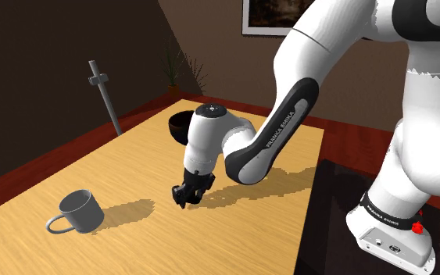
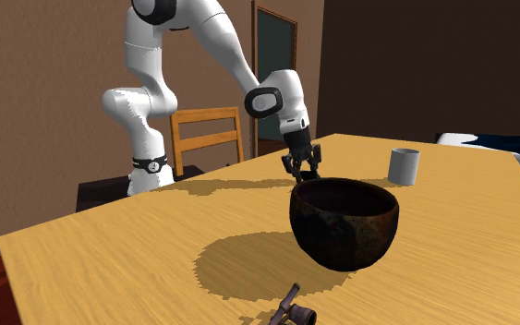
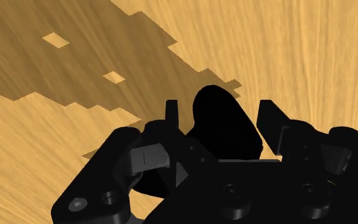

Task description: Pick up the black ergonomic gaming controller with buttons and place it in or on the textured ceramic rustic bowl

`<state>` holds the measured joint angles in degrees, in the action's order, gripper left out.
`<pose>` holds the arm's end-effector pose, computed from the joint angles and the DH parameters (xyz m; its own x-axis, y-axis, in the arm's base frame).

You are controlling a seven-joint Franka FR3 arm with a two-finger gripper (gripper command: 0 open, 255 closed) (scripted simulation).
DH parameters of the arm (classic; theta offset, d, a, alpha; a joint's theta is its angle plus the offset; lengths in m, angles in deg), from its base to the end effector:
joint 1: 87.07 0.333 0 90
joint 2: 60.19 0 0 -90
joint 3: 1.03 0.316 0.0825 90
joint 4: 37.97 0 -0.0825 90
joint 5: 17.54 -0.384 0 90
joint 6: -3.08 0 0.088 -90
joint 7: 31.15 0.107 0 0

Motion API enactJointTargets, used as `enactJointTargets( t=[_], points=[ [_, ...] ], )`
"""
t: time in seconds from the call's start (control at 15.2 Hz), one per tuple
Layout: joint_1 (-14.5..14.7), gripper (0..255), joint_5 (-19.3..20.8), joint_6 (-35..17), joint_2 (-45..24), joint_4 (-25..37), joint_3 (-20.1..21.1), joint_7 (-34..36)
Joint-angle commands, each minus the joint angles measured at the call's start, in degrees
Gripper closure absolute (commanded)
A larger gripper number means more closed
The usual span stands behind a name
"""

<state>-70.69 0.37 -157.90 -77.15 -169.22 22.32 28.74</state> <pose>0.4159 0.3651 0.2571 0.9779 -0.1145 0.1749 -0.0810 -0.9788 -0.1882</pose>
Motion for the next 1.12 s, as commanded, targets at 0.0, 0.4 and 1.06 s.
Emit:
enactJointTargets(
  t=[0.0,0.4,1.06],
  points=[
    [0.1,255,0.0,-0.2,-0.3,0.0,0.2,0.0],
    [0.2,255,0.1,-0.3,-0.4,0.0,0.1,0.0],
    [-3.3,255,-7.6,6.2,6.3,0.4,4.7,-5.6]
  ],
)
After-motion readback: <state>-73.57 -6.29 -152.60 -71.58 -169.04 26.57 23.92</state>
